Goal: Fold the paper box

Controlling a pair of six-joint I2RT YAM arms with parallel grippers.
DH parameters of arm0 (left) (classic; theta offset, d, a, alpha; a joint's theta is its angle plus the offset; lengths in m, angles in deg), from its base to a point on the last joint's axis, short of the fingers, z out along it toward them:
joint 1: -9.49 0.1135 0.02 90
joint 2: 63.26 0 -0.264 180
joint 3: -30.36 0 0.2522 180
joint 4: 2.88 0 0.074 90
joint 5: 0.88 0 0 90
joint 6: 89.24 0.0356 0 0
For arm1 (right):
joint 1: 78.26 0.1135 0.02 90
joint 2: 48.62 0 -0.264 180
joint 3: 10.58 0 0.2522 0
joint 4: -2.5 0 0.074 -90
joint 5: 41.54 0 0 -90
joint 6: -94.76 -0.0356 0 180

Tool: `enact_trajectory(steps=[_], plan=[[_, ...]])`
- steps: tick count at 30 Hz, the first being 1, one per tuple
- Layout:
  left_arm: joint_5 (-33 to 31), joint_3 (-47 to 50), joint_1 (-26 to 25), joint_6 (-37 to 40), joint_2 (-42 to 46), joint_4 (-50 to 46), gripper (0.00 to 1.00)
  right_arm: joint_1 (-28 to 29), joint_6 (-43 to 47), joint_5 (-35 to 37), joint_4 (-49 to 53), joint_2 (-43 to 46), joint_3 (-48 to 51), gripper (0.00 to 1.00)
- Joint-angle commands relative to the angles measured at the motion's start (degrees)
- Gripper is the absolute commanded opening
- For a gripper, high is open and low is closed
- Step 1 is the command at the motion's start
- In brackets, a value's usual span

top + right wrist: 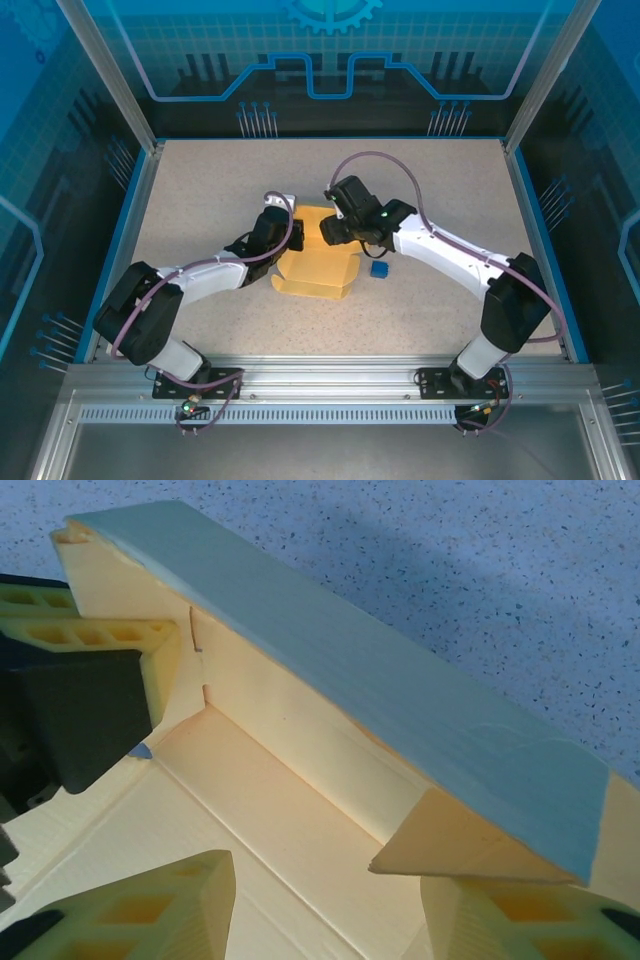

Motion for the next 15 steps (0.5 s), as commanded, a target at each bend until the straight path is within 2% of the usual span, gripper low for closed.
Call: enact_trajectory(steps=[1,15], plan=[[0.18,-1.84,-0.94,0.35,-0.34,1.32,0.06,-0.21,0.40,-1.47,-1.86,2.82,1.50,0.53],[0.01,-2.57,-0.99,0.63,-1.22,0.87,0.06,-0.15,3.97,0.48,-1.26,14.45,8.18,0.55]])
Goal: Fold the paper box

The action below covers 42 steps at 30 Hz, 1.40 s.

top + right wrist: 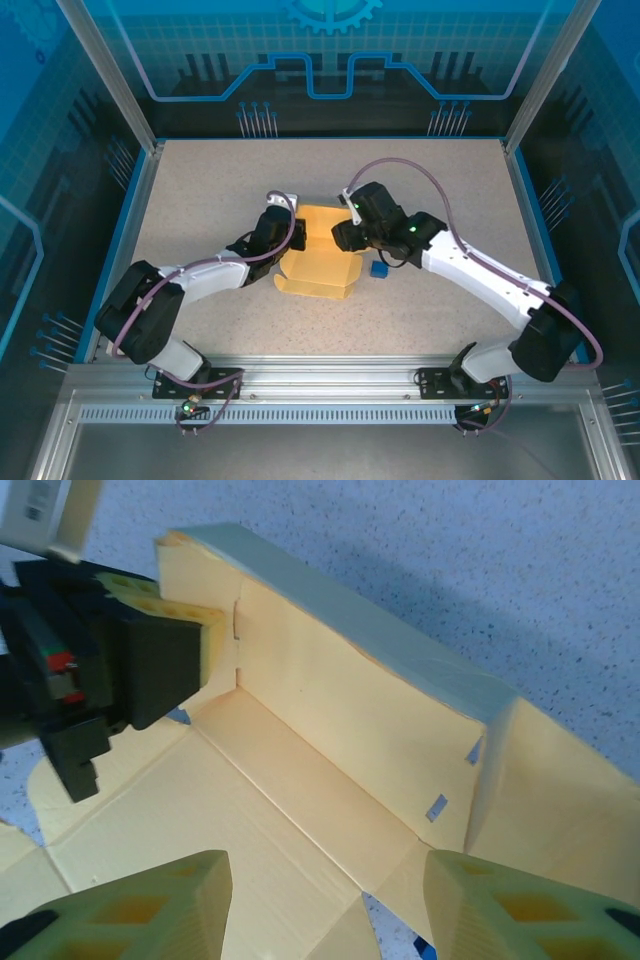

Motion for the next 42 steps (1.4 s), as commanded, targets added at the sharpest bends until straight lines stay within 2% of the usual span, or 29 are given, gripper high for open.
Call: enact_trajectory(steps=[1,10,14,18,26,42], plan=[[-0.03,-1.79,-0.44,0.57,-0.61,0.88,0.06,-0.17,0.85,0.56,-0.21,2.10,1.34,0.55],[-0.32,-2.07,-0.53,0.79,-1.37,0.71,0.06,2.43,-4.52,-0.95,-0.82,4.01,8.96,0.55],[-0.34,-1.75,-0.56,0.73,-1.25,0.87,0.06,2.82,-6.71,1.14,-1.39,3.01,11.18,0.55],[-0.26,-1.46,-0.75,0.63,-1.36,1.07,0.06,1.62,-7.70,3.41,-0.83,1.51,11.52,0.56],[-0.36,-0.78,-0.85,0.63,-0.41,1.20,0.06,-1.35,-7.28,2.38,-1.68,0.80,11.94,0.56],[-1.01,1.51,-1.16,0.78,3.74,0.91,0.07,-3.56,-9.39,0.57,-3.57,-1.42,14.39,0.57]])
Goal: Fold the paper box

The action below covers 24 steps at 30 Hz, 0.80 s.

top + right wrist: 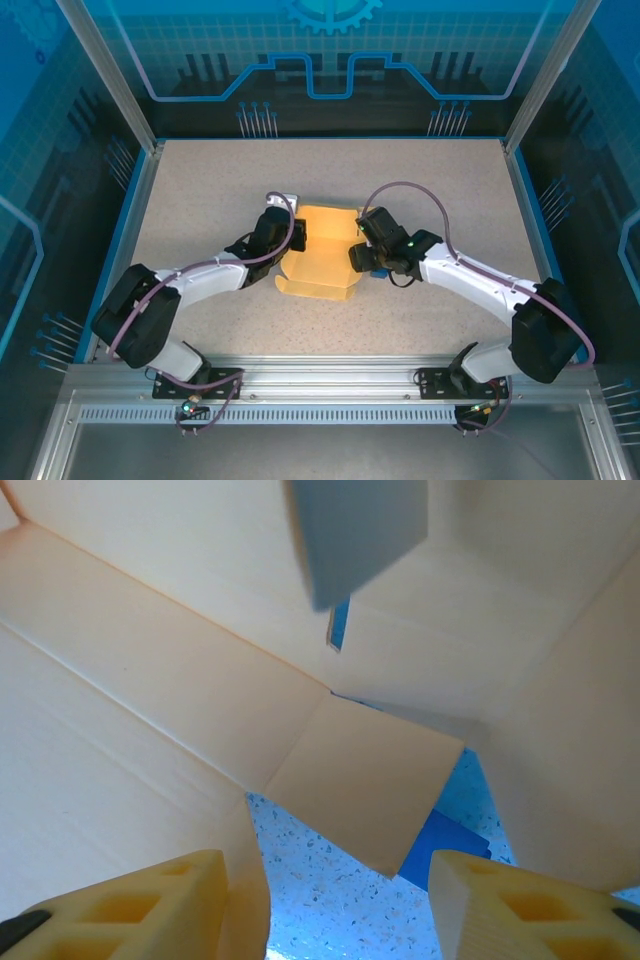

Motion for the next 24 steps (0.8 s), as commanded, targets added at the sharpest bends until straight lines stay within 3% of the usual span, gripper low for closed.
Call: enact_trajectory(steps=[1,24], plan=[[-0.95,0.89,-0.61,0.91,2.06,1.00,0.07,-0.88,-1.64,-1.21,-1.97,-0.90,0.94,0.57],[-1.13,-0.59,-1.66,1.87,-1.43,0.87,0.07,0.68,5.93,-5.27,-7.03,-4.99,-5.18,0.54]])
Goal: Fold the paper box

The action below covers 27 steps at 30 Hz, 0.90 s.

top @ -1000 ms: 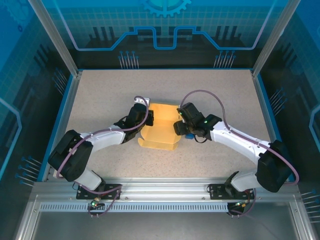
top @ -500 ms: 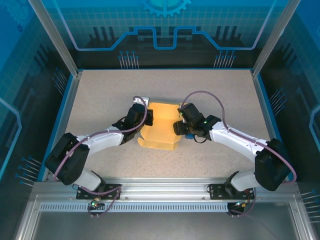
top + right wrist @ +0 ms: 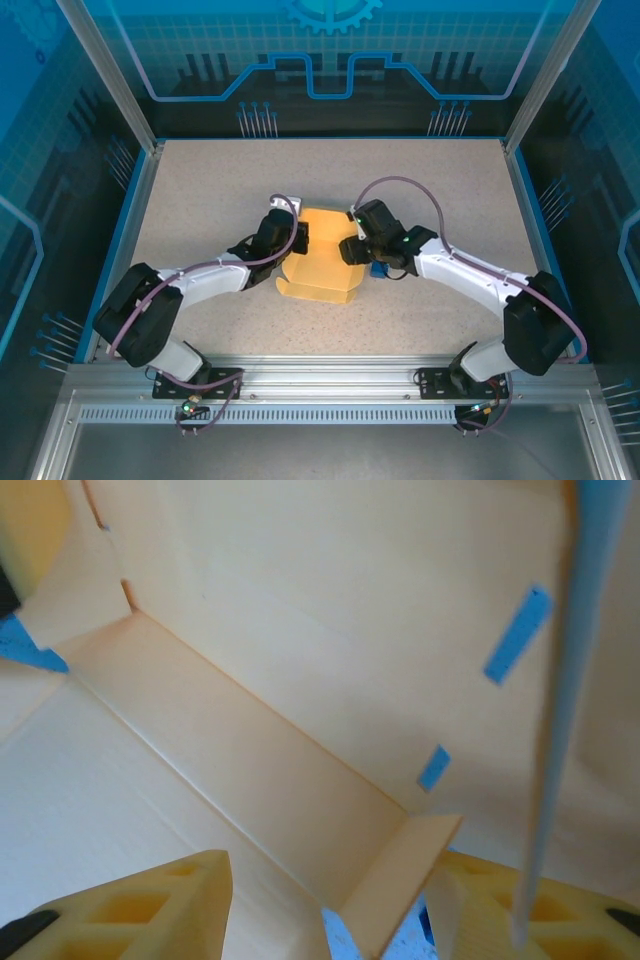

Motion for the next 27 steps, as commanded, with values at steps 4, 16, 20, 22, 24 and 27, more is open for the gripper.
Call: enact_trajectory(steps=[4,16,20,22,24,27], plan=[[-0.89,-0.81,-0.47,1.57,-0.70,0.87,0.07,1.99,2.89,-0.81,-0.42,-4.26,-4.44,0.52],[-2.78,-0.61,-0.43,2.58,-0.52,0.33,0.07,2.43,5.02,-1.62,0.00,0.47,-2.47,0.53],[-3.11,-0.66,-0.36,2.90,-0.48,0.14,0.07,2.37,6.43,-2.55,1.40,4.88,-2.04,0.54],[-3.11,-0.63,-0.28,2.99,-0.38,-0.14,0.07,2.40,7.38,-3.52,2.40,7.09,-2.05,0.55],[-3.07,-0.69,-0.15,2.88,-0.25,-0.38,0.07,2.33,8.36,-4.63,3.21,9.03,-1.99,0.55],[-2.83,-0.65,-0.03,2.79,-0.08,-0.62,0.07,2.33,10.66,-4.71,4.94,12.11,-2.08,0.55]])
